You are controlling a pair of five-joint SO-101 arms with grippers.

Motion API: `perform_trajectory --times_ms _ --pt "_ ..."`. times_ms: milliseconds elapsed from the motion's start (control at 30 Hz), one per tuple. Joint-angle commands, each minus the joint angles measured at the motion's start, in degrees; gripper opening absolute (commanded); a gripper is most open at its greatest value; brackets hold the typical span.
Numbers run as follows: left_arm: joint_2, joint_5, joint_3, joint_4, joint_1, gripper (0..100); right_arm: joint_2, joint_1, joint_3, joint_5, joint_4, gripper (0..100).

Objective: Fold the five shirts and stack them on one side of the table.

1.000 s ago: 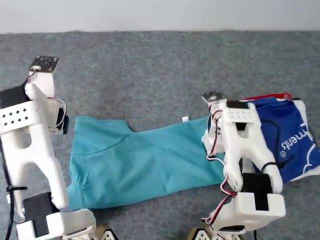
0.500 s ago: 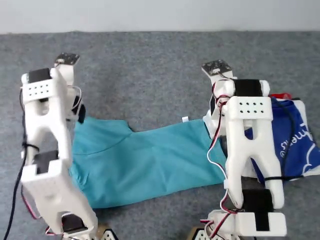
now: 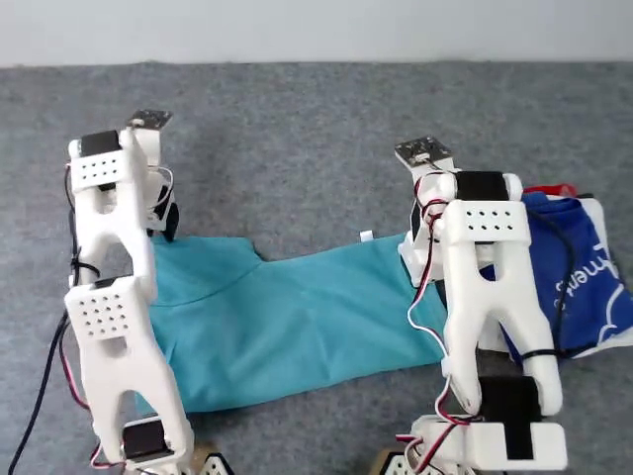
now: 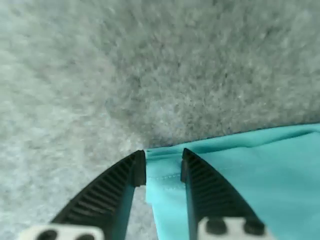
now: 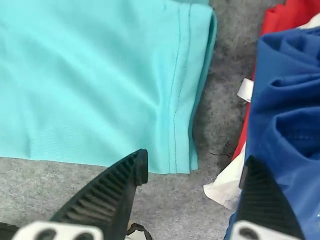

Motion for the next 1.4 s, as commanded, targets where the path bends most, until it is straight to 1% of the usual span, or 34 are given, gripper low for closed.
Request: perform_trajectory --times_ms 0,100,267,533,600,767,933,1233,1367 --pt "1.23 0.44 -4.53 1.14 0.26 12 -2.51 -0.22 -0.18 0.62 -0.75 29.6" --pt "2.73 0.44 -5.67 2.64 0.88 11 -2.51 -0.22 -0.18 0.62 -0.75 29.6" --pt "2.73 0.44 -5.76 3.25 1.49 2 -2.51 -0.31 -0.09 0.62 -0.66 29.6" --pt "-3.25 0.53 -5.14 4.13 1.67 2 -2.59 -0.40 0.00 0.53 -0.40 29.6" --pt "-5.63 0.53 -3.03 4.13 1.67 2 -2.59 -0.40 0.00 0.53 -0.31 29.6" --pt "-13.80 0.26 10.68 4.13 2.20 2 -2.59 -0.40 0.00 0.44 -0.22 29.6" --pt "-25.76 0.00 22.02 4.04 3.60 2 -2.59 -0.40 0.00 0.44 -0.22 29.6" --pt "-45.54 -0.09 45.93 3.52 10.81 2 -2.68 -0.40 0.00 0.44 -0.13 29.6" --pt "-50.73 -3.43 53.76 3.08 10.99 2 -2.68 -0.40 0.00 0.35 -0.13 29.6"
